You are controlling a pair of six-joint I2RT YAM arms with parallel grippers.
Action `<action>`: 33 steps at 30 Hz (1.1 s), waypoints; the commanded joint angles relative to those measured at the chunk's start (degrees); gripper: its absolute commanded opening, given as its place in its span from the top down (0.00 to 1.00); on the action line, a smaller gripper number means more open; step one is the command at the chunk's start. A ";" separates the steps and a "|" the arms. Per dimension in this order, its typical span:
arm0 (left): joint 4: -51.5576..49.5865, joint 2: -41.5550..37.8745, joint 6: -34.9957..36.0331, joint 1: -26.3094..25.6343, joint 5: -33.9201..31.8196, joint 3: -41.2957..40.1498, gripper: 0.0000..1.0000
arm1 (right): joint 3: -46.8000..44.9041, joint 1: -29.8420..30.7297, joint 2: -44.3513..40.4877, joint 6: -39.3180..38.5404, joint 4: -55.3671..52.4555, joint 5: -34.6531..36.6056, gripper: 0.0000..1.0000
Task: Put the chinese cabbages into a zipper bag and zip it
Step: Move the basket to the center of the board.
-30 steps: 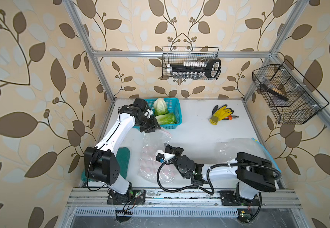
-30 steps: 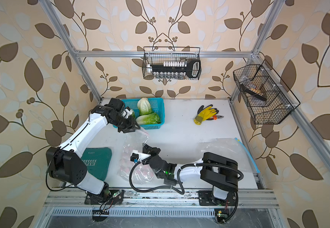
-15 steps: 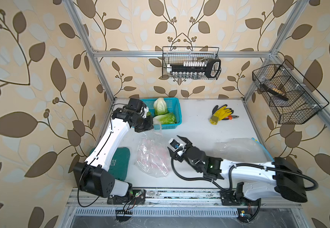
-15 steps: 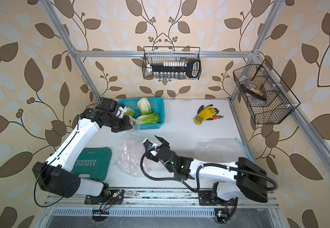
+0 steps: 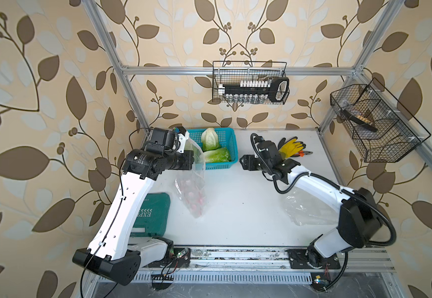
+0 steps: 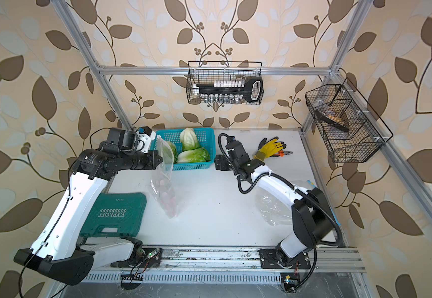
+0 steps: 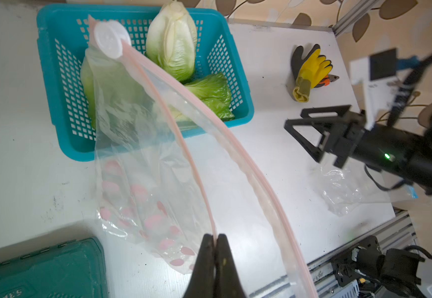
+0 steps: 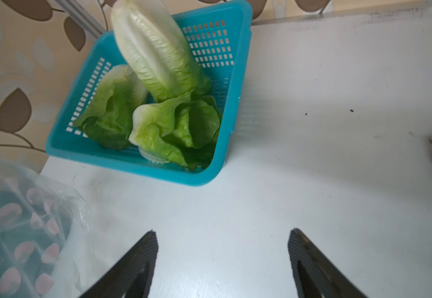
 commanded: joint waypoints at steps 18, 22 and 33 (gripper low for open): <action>-0.46 -5.14 1.15 -3.84 -2.97 -3.03 1.00 | 20.52 -6.57 20.53 -2.77 -16.30 9.46 0.59; 1.19 -4.73 -0.65 -3.82 -2.01 -3.87 1.00 | 9.62 -9.65 12.18 -3.97 -15.48 13.45 0.60; -0.11 -4.95 -5.09 -3.82 -8.80 2.82 1.00 | 7.67 -11.55 -1.63 -11.09 -21.48 7.39 0.20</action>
